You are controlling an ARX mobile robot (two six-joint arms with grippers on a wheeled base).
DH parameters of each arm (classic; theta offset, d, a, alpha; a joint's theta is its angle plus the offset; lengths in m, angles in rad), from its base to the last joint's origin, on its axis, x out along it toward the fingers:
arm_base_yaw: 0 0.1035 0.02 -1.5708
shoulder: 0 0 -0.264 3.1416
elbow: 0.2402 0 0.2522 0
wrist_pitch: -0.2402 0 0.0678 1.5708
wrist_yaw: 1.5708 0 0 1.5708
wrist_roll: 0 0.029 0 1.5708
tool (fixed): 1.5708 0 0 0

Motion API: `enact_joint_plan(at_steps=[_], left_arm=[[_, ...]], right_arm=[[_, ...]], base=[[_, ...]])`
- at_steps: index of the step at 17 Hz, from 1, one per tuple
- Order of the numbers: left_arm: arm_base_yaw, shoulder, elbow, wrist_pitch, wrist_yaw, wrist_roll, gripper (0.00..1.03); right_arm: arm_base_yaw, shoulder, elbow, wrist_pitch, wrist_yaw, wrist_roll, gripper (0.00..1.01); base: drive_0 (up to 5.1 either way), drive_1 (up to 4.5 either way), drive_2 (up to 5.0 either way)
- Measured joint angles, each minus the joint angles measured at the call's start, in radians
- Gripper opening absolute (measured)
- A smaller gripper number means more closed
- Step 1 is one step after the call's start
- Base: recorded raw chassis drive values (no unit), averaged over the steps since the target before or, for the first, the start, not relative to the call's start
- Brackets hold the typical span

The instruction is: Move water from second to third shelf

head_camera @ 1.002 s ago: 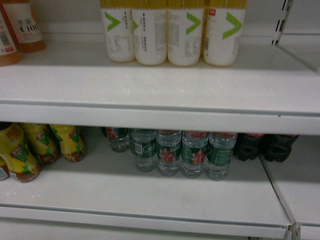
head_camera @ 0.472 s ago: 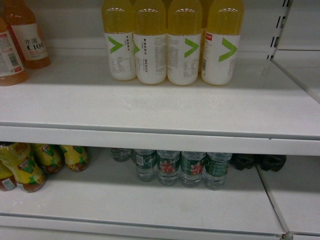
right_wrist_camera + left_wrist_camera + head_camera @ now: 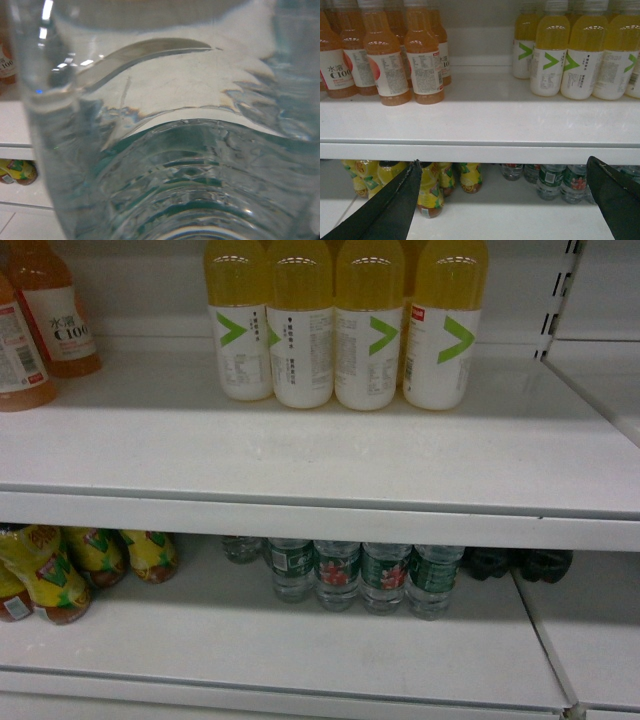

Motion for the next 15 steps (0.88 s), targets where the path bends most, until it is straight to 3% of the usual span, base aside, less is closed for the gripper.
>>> enact_joint_plan(at_steps=[15], left_arm=[[0.000,0.000,0.000,0.000,0.000,0.000,0.98]], right_arm=[[0.000,0.000,0.000,-0.002,0.003,0.000,0.44]], base=[[-4.5,2.43,2.4]])
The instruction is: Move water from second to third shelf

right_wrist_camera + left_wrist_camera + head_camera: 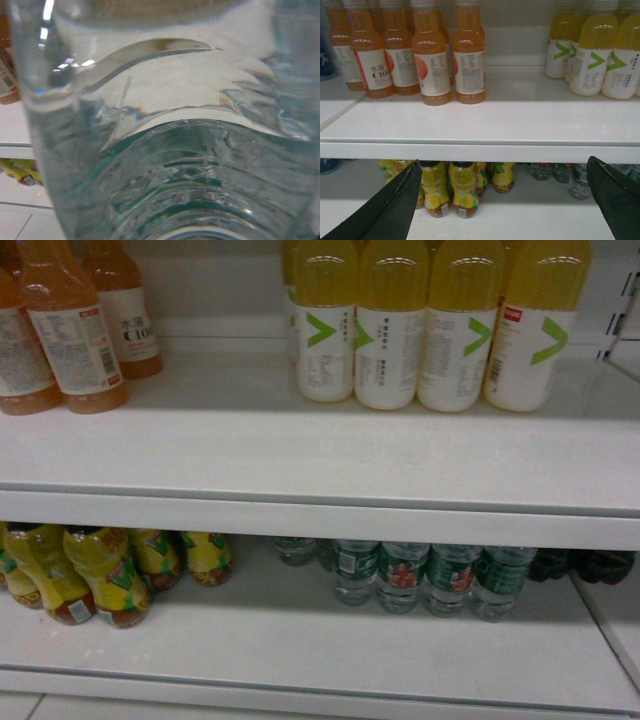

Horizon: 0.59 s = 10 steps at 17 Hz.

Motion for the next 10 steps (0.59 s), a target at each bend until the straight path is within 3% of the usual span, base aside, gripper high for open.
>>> enact_joint_plan(at_steps=[10], left_arm=[[0.000,0.000,0.000,0.000,0.000,0.000,0.98]], right_arm=[[0.000,-0.002,0.000,0.000,-0.003,0.000,0.43]], base=[[-4.7,2.27,2.3]])
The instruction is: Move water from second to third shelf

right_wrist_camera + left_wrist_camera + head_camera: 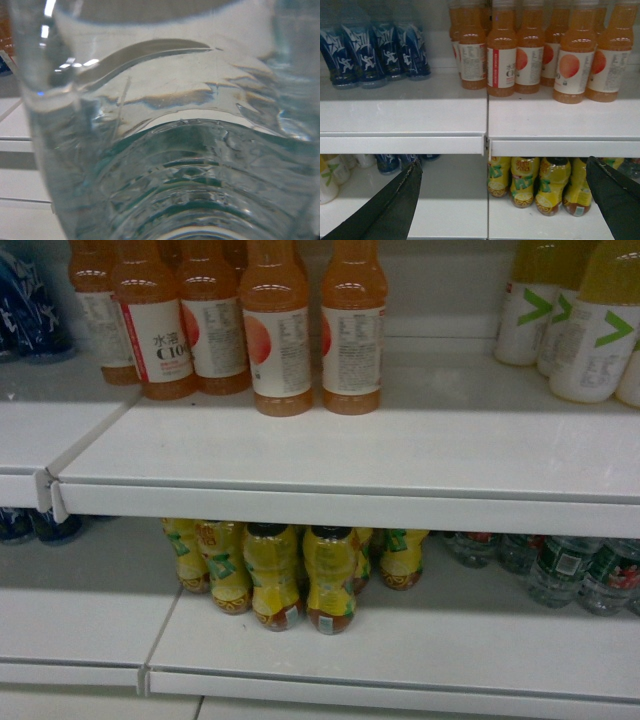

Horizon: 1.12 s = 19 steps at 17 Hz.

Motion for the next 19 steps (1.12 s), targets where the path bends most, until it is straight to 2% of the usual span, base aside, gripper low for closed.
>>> enact_joint_plan(at_steps=[19], left_arm=[[0.000,0.000,0.000,-0.001,0.000,0.000,0.98]], right_arm=[[0.000,0.002,0.000,0.000,0.000,0.000,0.43]], base=[[-4.7,2.26,2.3]])
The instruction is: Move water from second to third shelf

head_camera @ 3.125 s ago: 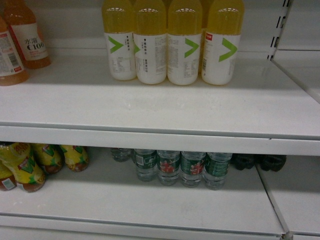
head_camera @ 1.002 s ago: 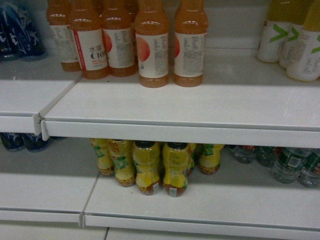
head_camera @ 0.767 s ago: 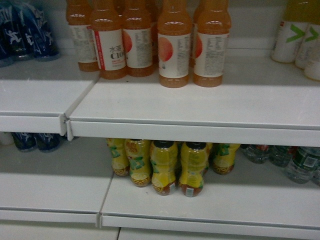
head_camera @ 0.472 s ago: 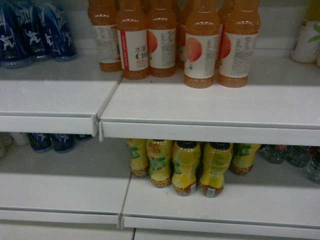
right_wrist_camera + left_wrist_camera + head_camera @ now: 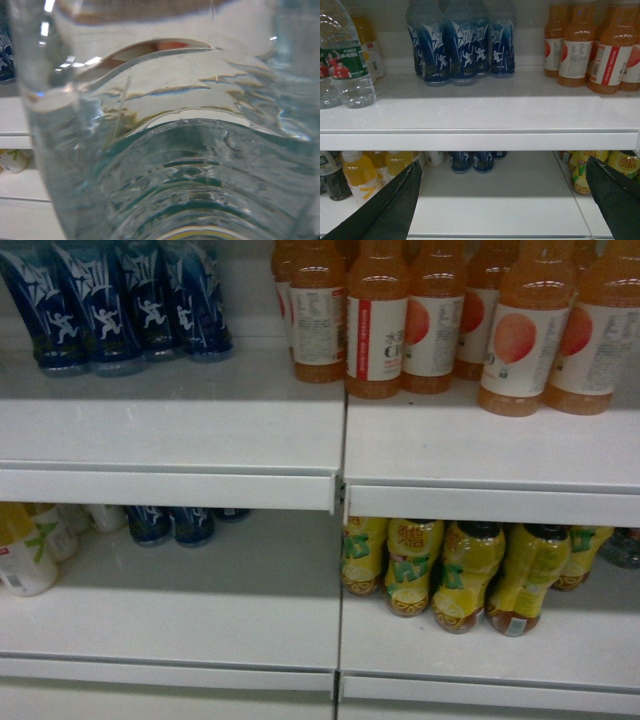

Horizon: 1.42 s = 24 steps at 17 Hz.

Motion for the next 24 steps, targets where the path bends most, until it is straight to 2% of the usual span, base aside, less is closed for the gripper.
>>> enact_joint_plan(at_steps=[24], left_arm=[[0.000,0.000,0.000,0.001,0.000,0.000,0.98]], right_arm=[[0.000,0.000,0.000,0.001,0.000,0.000,0.43]], base=[[-4.7,2.29,2.3]])
